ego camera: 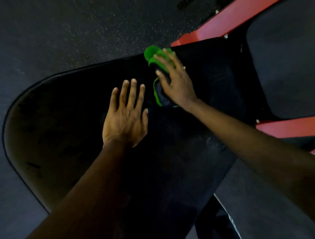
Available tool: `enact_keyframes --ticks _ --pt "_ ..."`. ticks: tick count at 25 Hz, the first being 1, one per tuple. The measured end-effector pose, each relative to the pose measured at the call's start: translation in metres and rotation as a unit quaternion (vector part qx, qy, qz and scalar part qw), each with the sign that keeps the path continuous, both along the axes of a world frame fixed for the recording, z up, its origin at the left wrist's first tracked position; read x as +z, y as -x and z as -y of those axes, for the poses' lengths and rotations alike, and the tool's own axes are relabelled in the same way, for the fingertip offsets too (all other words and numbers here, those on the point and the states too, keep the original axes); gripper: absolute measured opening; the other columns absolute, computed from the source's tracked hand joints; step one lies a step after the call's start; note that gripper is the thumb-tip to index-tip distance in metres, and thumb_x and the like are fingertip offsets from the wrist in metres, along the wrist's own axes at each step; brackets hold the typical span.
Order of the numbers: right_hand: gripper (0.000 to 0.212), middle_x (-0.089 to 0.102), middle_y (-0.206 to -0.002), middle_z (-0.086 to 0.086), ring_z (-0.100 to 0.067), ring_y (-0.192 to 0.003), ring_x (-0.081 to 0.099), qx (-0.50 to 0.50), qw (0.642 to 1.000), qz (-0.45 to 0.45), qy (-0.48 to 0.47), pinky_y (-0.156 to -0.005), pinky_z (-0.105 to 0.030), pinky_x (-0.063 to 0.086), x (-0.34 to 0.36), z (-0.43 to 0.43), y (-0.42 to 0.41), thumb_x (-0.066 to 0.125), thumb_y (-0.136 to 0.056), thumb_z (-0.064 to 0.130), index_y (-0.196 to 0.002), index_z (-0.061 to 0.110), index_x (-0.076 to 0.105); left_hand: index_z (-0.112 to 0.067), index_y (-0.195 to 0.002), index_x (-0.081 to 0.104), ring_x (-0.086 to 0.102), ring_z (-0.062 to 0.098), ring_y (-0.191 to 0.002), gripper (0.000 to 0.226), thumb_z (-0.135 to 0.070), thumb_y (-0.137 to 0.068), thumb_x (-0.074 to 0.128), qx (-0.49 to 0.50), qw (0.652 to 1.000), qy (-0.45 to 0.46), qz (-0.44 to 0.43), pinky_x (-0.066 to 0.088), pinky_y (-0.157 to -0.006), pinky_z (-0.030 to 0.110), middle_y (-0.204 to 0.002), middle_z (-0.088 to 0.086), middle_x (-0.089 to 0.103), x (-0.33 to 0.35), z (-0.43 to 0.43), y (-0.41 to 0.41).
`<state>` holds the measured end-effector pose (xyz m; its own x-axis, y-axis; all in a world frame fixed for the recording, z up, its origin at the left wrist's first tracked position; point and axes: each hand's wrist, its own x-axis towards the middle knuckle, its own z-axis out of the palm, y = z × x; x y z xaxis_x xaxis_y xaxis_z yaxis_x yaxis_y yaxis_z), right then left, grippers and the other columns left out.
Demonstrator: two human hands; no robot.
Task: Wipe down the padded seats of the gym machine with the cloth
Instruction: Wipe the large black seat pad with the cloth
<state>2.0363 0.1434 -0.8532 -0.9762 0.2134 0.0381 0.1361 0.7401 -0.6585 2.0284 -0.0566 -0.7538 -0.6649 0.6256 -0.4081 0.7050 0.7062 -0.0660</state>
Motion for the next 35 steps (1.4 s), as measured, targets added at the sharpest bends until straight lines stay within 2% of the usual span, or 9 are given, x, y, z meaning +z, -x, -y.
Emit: enact_keyframes --ticks 5,7,11,18,22,25,29,31,35 --pt "0.047 0.047 -0.154 -0.009 -0.024 -0.145 0.042 -0.226 0.969 0.071 0.066 -0.115 -0.044 0.039 -0.008 -0.019 0.037 0.048 -0.102 0.04 -0.141 0.018 0.058 -0.01 -0.163 0.004 0.002 0.033 -0.157 0.069 -0.043 -0.104 0.022 0.0 1.0 -0.004 0.001 0.007 -0.126 0.052 -0.169 0.017 0.004 0.0 0.0 0.002" --pt "0.045 0.05 -0.151 -0.012 -0.029 -0.145 0.042 -0.203 0.977 0.045 0.051 -0.114 -0.046 0.04 0.009 0.015 0.029 0.05 -0.102 0.04 -0.137 0.015 0.062 -0.008 -0.162 0.006 0.004 0.034 -0.157 0.07 -0.042 -0.104 0.025 0.002 1.0 -0.007 -0.001 0.007 -0.126 0.052 -0.169 0.018 0.005 0.0 0.0 0.001" --pt "0.043 0.045 -0.156 -0.013 -0.029 -0.148 0.037 0.016 1.0 -0.013 -0.003 -0.119 -0.039 0.035 0.008 0.011 0.017 0.051 -0.104 0.036 -0.142 0.015 0.059 -0.008 -0.162 0.006 0.004 0.034 -0.157 0.071 -0.042 -0.103 0.026 0.001 1.0 -0.006 0.001 0.006 -0.126 0.052 -0.169 0.017 0.005 -0.002 -0.001 0.002" --pt "0.047 0.043 -0.157 -0.008 -0.024 -0.145 0.041 -0.265 0.957 0.092 0.069 -0.112 -0.039 0.042 -0.004 -0.029 0.046 0.053 -0.101 0.039 -0.143 0.017 0.056 -0.01 -0.162 -0.001 -0.002 0.032 -0.157 0.069 -0.043 -0.104 0.018 0.003 1.0 -0.012 0.0 0.002 -0.126 0.05 -0.17 0.016 -0.002 -0.001 0.0 0.0" --pt "0.044 0.042 -0.157 -0.008 -0.024 -0.149 0.037 -0.206 0.974 0.057 0.07 -0.119 -0.033 0.034 0.022 0.041 -0.043 0.058 -0.1 0.03 -0.142 0.015 0.057 -0.01 -0.162 -0.001 -0.002 0.032 -0.157 0.07 -0.042 -0.103 0.018 0.004 1.0 -0.01 0.005 0.001 -0.126 0.05 -0.17 0.017 -0.001 -0.003 -0.001 0.001" --pt "0.041 0.043 -0.156 -0.011 -0.025 -0.148 0.038 -0.208 0.974 0.063 0.06 -0.121 -0.029 0.03 0.012 0.022 -0.077 0.056 -0.103 0.023 -0.143 0.013 0.055 -0.01 -0.163 0.002 0.0 0.032 -0.157 0.07 -0.042 -0.103 0.019 0.004 1.0 -0.016 0.004 0.002 -0.126 0.051 -0.17 0.017 0.001 -0.002 -0.001 0.002" --pt "0.054 0.045 -0.155 -0.008 -0.028 -0.138 0.049 -0.422 0.89 0.164 0.055 -0.111 -0.036 0.041 -0.026 -0.058 -0.016 0.055 -0.098 0.035 -0.147 0.013 0.051 -0.009 -0.162 0.001 -0.002 0.032 -0.157 0.069 -0.042 -0.104 0.018 0.003 1.0 -0.015 0.004 0.002 -0.126 0.051 -0.169 0.017 0.0 -0.002 0.001 0.002" --pt "0.058 0.043 -0.156 -0.003 -0.027 -0.137 0.05 -0.457 0.866 0.196 0.056 -0.107 -0.038 0.044 -0.025 -0.066 0.007 0.056 -0.097 0.043 -0.148 0.017 0.049 -0.01 -0.162 0.0 -0.003 0.032 -0.157 0.07 -0.042 -0.104 0.019 0.006 1.0 -0.013 0.008 0.001 -0.126 0.05 -0.17 0.016 -0.001 -0.003 0.0 0.002" --pt "0.053 0.043 -0.157 -0.006 -0.023 -0.147 0.038 -0.286 0.951 0.109 0.051 -0.118 -0.034 0.035 0.013 0.016 -0.031 0.057 -0.098 0.042 -0.144 0.017 0.055 -0.01 -0.163 0.001 -0.002 0.032 -0.157 0.07 -0.043 -0.103 0.021 0.01 1.0 -0.014 0.008 0.001 -0.126 0.051 -0.17 0.016 0.0 -0.003 0.0 0.002"
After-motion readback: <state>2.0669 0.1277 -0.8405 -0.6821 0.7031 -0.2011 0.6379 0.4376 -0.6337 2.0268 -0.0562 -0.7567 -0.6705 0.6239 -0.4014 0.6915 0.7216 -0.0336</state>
